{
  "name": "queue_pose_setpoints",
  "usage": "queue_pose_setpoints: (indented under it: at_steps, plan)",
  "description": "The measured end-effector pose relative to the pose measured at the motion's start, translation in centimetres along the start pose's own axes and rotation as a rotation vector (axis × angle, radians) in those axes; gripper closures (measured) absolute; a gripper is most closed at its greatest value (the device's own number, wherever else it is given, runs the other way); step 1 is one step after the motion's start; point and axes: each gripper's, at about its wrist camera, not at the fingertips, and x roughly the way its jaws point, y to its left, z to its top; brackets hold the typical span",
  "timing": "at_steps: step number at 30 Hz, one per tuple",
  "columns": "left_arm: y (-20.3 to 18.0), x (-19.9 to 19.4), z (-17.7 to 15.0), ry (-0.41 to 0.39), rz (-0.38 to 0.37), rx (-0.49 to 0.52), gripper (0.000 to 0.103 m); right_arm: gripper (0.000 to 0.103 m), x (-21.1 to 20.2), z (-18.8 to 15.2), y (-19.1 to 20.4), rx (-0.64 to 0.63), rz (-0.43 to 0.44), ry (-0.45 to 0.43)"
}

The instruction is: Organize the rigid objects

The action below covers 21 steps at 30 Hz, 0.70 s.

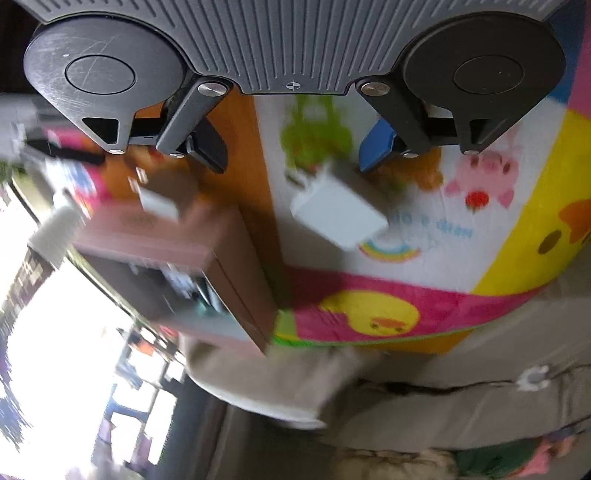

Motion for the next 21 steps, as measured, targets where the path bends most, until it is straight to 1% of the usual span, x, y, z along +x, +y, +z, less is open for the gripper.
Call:
queue_pose_setpoints:
  at_steps: [3, 5, 9, 12, 13, 14, 15, 18, 21]
  plan:
    - [0.0, 1.7, 1.4, -0.009, 0.066, -0.015, 0.02, 0.016, 0.0, 0.0, -0.1, 0.006, 0.008, -0.001]
    - [0.2, 3.0, 2.0, 0.007, 0.087, -0.026, 0.02, 0.015, 0.0, 0.0, -0.2, 0.013, 0.015, -0.003]
    - [-0.4, 3.9, 2.4, 0.002, 0.118, 0.017, 0.021, 0.015, -0.1, 0.0, -0.5, 0.028, 0.029, -0.008]
    - [-0.6, 3.9, 2.3, 0.0, 0.137, 0.046, 0.028, 0.014, -0.1, 0.0, -0.6, 0.031, 0.039, -0.008]
    - [-0.6, 3.9, 2.2, -0.002, 0.144, 0.056, 0.033, 0.014, -0.1, 0.0, -0.6, 0.032, 0.04, -0.009]
    - [-0.6, 3.9, 2.2, -0.004, 0.152, 0.065, 0.04, 0.013, -0.1, 0.0, -0.6, 0.033, 0.042, -0.009]
    - [-0.5, 3.8, 2.1, -0.006, 0.161, 0.075, 0.041, 0.013, -0.1, 0.0, -0.6, 0.034, 0.042, -0.009]
    - [-0.3, 3.3, 1.7, -0.01, 0.141, 0.098, 0.044, 0.013, -0.1, 0.0, -0.6, 0.036, 0.044, -0.01]
    - [-0.3, 2.5, 0.9, -0.015, 0.094, 0.126, 0.049, 0.013, -0.1, 0.0, -0.6, 0.035, 0.044, -0.01]
